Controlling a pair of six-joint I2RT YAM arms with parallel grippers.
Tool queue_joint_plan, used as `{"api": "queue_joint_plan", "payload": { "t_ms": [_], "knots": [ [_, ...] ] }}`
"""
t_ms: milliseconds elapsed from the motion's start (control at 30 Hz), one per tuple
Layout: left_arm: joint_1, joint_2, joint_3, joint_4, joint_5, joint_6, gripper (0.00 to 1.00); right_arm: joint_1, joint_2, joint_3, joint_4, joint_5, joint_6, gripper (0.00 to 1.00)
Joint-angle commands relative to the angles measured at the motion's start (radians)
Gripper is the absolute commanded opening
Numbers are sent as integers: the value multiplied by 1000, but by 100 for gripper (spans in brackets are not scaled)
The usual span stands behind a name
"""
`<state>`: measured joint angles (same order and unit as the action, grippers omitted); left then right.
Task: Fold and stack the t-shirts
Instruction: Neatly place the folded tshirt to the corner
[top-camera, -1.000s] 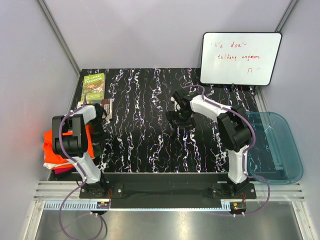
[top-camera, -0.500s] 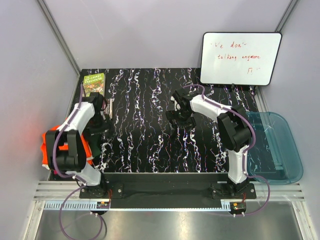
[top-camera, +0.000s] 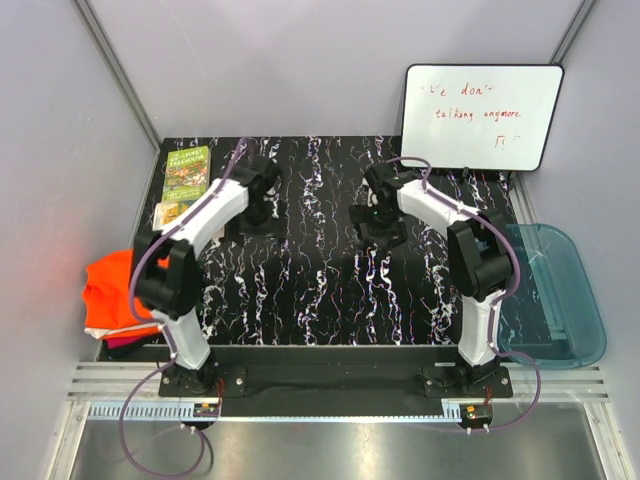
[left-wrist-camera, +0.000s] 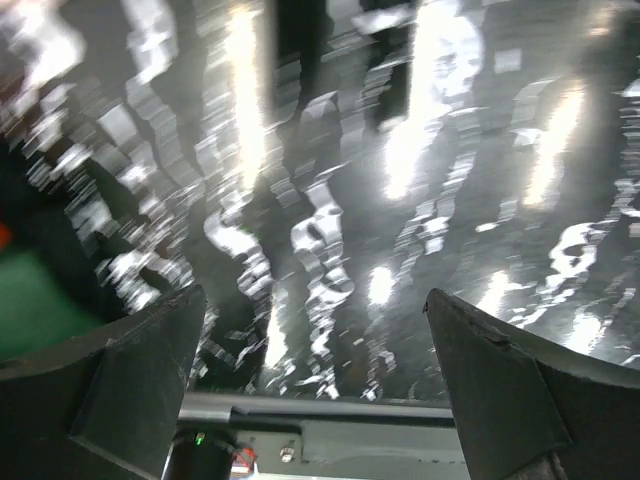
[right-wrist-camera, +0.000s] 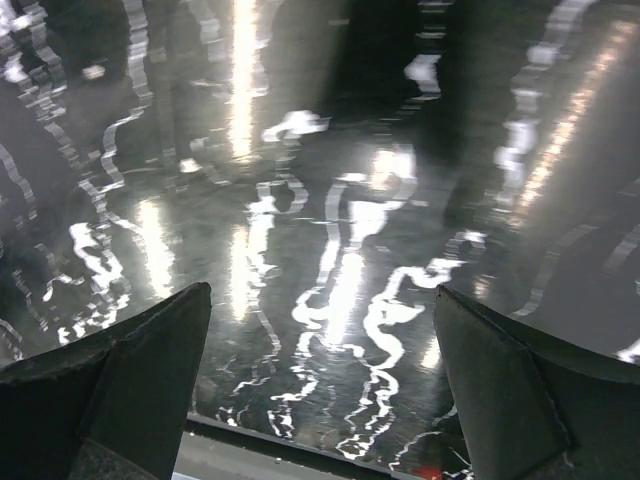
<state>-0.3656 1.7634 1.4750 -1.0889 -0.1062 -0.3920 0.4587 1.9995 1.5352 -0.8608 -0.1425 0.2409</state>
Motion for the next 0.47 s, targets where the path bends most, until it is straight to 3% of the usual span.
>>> {"api": "queue_joint_plan", "payload": {
  "t_ms": [0, 433],
  "knots": [
    [-81, 99, 128, 1, 39, 39, 99, -60, -59, -32, -3, 67, 17, 100],
    [-107, 171, 192, 11, 19, 93, 99, -210, -70, -103, -1, 118, 29, 100]
  ]
}}
